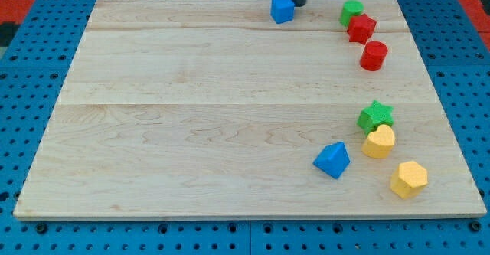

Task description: Move the blue cube towards the left of the left of the red star

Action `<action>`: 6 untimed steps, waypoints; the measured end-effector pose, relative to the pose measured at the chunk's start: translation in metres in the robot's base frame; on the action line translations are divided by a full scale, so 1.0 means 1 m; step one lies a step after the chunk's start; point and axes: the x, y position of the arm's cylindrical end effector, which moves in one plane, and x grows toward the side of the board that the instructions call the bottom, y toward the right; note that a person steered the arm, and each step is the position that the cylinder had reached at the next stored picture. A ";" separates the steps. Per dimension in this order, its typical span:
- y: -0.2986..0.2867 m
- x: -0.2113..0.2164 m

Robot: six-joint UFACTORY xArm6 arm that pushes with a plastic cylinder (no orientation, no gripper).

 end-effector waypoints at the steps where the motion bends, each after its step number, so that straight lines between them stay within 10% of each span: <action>1: -0.058 -0.009; 6: -0.047 0.019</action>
